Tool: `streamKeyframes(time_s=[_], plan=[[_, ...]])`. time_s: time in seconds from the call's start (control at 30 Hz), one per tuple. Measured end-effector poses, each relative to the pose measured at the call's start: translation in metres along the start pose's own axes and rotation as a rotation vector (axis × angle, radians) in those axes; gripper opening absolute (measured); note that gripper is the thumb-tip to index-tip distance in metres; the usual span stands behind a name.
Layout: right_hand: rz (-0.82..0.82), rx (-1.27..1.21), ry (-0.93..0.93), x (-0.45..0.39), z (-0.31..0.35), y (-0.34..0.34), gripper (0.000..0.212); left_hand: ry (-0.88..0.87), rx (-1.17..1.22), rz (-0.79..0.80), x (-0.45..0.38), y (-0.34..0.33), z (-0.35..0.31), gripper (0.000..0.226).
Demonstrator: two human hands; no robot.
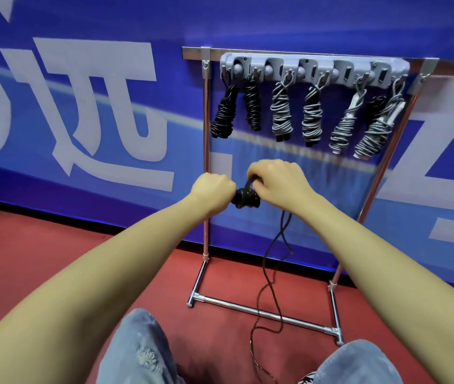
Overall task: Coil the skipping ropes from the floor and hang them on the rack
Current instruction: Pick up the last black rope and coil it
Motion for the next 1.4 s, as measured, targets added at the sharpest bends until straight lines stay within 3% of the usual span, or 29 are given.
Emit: streamKeyframes(time_s=[0.1, 0.2, 0.23, 0.33, 0.47, 0.53, 0.63, 0.77, 1.0, 1.1, 1.27, 1.4], plan=[[-0.113, -0.352, -0.211, -0.002, -0.025, 0.000, 0.022, -0.148, -0.066, -0.043, 0.007, 0.009, -0.014, 0.015], [-0.098, -0.642, -0.356, -0.003, -0.044, -0.013, 0.005, -0.289, -0.055, -0.151, 0.012, 0.017, -0.029, 0.010], [-0.086, -0.627, -0.367, -0.004, -0.048, -0.014, 0.013, -0.344, -0.050, -0.242, 0.018, 0.026, -0.034, 0.003], [-0.069, -0.563, -0.409, -0.001, -0.059, -0.017, 0.033, -0.444, 0.087, -0.492, 0.032, 0.039, -0.034, 0.010], [-0.014, -0.538, -0.426, 0.005, -0.066, -0.030, 0.041, -0.483, 0.269, -0.574, 0.039, 0.051, -0.028, 0.022], [-0.019, -0.534, -0.431, 0.007, -0.067, -0.032, 0.042, -0.415, 0.416, -0.597, 0.037, 0.061, -0.019, 0.023], [-0.018, -0.444, -0.410, 0.010, -0.062, -0.035, 0.030, -0.060, 0.791, -0.526, 0.022, 0.063, 0.014, 0.031], [-0.008, -0.265, -0.353, 0.015, -0.045, -0.034, 0.034, 0.312, 1.289, -0.367, 0.011, 0.049, 0.032, 0.028], [0.037, -0.047, -0.170, 0.011, -0.026, -0.025, 0.027, 0.497, 1.179, -0.272, -0.004, 0.019, 0.028, 0.020], [0.108, -0.021, -0.069, 0.011, -0.017, -0.025, 0.030, 0.539, 1.129, -0.190, -0.006, 0.006, 0.023, 0.031], [0.138, 0.227, 0.160, 0.014, 0.007, -0.021, 0.013, 0.468, 0.684, -0.066, -0.013, 0.001, 0.016, 0.029], [0.047, 0.365, 0.245, 0.014, 0.015, -0.013, 0.031, 0.311, 0.377, -0.042, -0.013, 0.008, 0.006, 0.017]])
Point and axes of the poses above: each hand's wrist, its own x-axis away from the middle knuckle, its own y-axis out of the back of the hand, z = x × y, the point moved 9 cm from there along -x, towards the middle knuckle, and after that the axes turned 6 degrees about y, right-handed, at the moved point
